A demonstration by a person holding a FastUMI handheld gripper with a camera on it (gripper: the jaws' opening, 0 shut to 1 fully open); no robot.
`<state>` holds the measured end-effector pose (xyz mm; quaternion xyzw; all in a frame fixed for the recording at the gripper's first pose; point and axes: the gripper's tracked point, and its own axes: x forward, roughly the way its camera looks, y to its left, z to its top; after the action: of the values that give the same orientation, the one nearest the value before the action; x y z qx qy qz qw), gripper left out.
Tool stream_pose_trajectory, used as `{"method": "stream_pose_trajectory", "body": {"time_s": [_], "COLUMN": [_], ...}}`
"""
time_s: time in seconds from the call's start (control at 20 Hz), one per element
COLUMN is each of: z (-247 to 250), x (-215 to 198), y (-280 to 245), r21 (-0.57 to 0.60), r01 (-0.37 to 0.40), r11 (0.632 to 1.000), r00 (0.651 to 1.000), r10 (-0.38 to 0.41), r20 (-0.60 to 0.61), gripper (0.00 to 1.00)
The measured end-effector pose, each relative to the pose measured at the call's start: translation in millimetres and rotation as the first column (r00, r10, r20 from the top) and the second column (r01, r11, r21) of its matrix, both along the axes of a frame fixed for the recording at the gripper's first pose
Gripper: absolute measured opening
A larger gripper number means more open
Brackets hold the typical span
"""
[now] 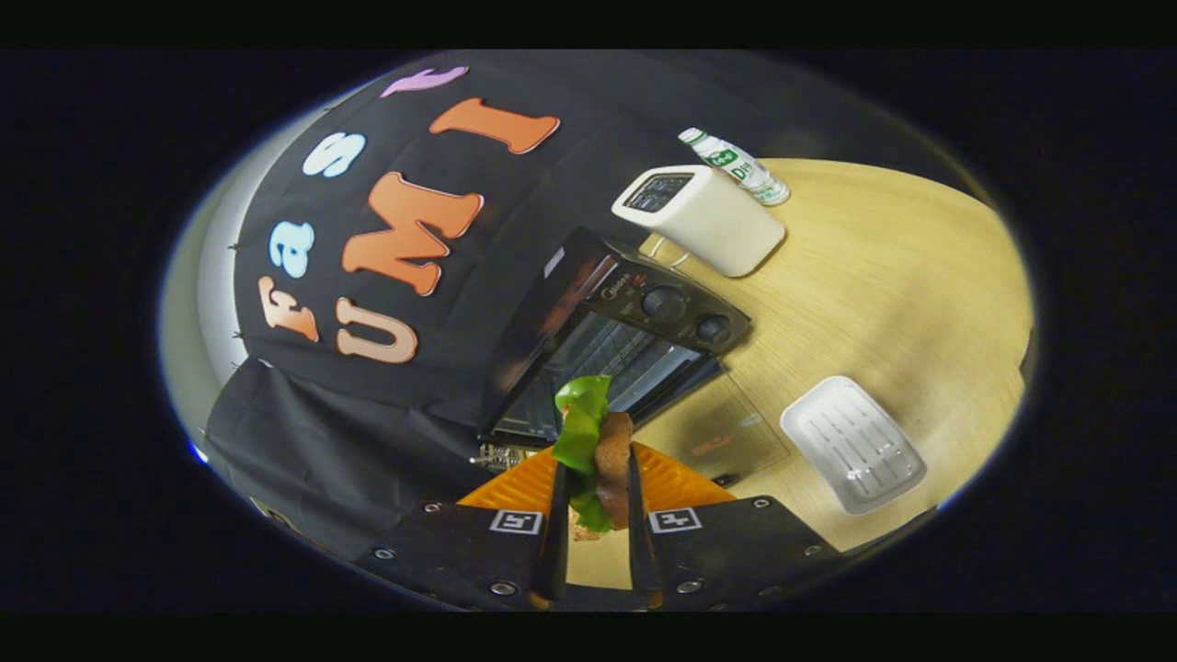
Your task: Open the toaster oven, put the food inside, and close the toaster oven door.
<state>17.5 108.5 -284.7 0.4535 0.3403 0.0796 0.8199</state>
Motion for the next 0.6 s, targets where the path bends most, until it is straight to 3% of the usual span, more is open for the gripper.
{"method": "stream_pose_trajectory", "body": {"time_s": [0.35, 0.6], "z": [-25.2, -32.7], "x": [41.0, 82.2], "y": [47.2, 54.3], "r21": [0.09, 0.194], "r01": [0.148, 0.324], "r11": [0.985, 0.926], "r00": [0.989, 0.941], "r10": [-0.148, -0.336], "r20": [0.003, 0.033], "gripper": [0.28, 0.28]}}
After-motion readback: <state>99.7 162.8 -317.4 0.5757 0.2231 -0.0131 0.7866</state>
